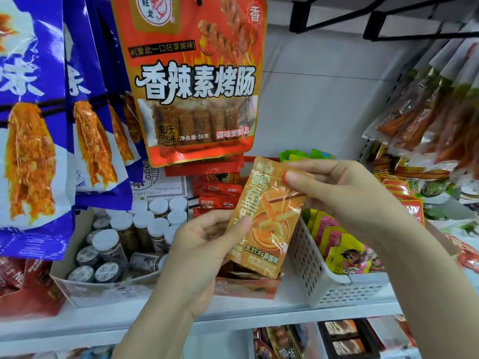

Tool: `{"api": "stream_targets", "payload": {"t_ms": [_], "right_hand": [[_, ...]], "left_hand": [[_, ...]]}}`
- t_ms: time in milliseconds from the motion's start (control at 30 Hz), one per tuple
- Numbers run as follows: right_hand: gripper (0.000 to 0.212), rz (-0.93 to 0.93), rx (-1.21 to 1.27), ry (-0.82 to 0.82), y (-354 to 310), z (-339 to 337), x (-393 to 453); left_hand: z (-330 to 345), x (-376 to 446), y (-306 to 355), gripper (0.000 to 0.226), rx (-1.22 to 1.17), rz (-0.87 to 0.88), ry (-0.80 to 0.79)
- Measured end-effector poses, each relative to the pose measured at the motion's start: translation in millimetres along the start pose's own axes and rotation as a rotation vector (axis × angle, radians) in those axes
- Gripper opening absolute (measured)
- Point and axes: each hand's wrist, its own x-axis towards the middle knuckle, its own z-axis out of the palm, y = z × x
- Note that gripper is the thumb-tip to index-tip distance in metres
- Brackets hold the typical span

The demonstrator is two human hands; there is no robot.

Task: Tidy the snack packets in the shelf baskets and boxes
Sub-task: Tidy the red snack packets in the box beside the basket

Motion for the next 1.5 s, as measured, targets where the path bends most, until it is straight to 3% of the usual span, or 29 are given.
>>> {"api": "stream_targets", "payload": {"t_ms": [67, 167, 233, 267, 333, 400, 600, 900, 1000, 1133, 1200, 1300, 1500], "right_hand": [[0.009, -0.090, -0.183, 0.093, -2.8, 2.8, -0.8], [0.016, -0.234, -0.423, 0.363, -4.5, -6.7, 3.0], [0.015, -0.340, -0.585, 0.546, -5.6, -13.4, 4.0], [0.015, -0.386, -0.637, 0.597, -4.3, -13.0, 4.0], [0.010, -0.427, -0.725, 0.629, 2.2, -5.6, 5.3], [0.008, -0.433, -0.839, 0.615, 10.9, 6.4, 7.6], [0.012, -0.401, -0.999, 0.464, 29.5, 31.8, 17.1], [0.020, -0.028, -1.170, 0.105, 69.0, 48.4, 31.0], [0.021, 0.017, -1.119, 0.037, 64.0, 42.7, 33.5], [0.024, 0.169, -1.126, -0.183, 41.1, 35.3, 30.6], [0.024, 0.163, -1.163, -0.134, 32.4, 38.3, 40.0], [0.029, 0.067, -1.239, 0.094, 26.4, 51.7, 64.2], [0.036, 0.223, -1.506, 0.047, 39.1, 70.2, 82.6]], "left_hand": [[-0.7, 1.0, -2.6, 0.021, 0.082, 0.049, 0.008], [-6.5, 4.6, -8.9, 0.018, 0.494, 0.291, 0.097], [-9.6, 8.0, -13.8, 0.043, 0.975, 0.509, 0.084], [-9.7, 9.9, -18.1, 0.061, 1.161, 0.534, 0.009], [-7.6, 12.4, -26.8, 0.090, 1.397, 0.467, -0.125], [-6.3, 13.3, -36.3, 0.104, 1.502, 0.432, -0.185], [-15.0, 12.3, -34.3, 0.109, 1.519, 0.489, -0.224], [-17.8, 19.3, -37.1, 0.101, 1.527, 0.550, -0.229], [-18.6, 25.6, -39.2, 0.098, 1.506, 0.560, -0.229], [-19.8, 29.2, -37.3, 0.093, 1.464, 0.591, -0.231], [-20.4, 27.7, -37.5, 0.091, 1.443, 0.607, -0.228], [-22.2, 26.9, -39.3, 0.089, 1.429, 0.620, -0.229], [-24.5, 25.1, -39.2, 0.086, 1.412, 0.623, -0.239]]}}
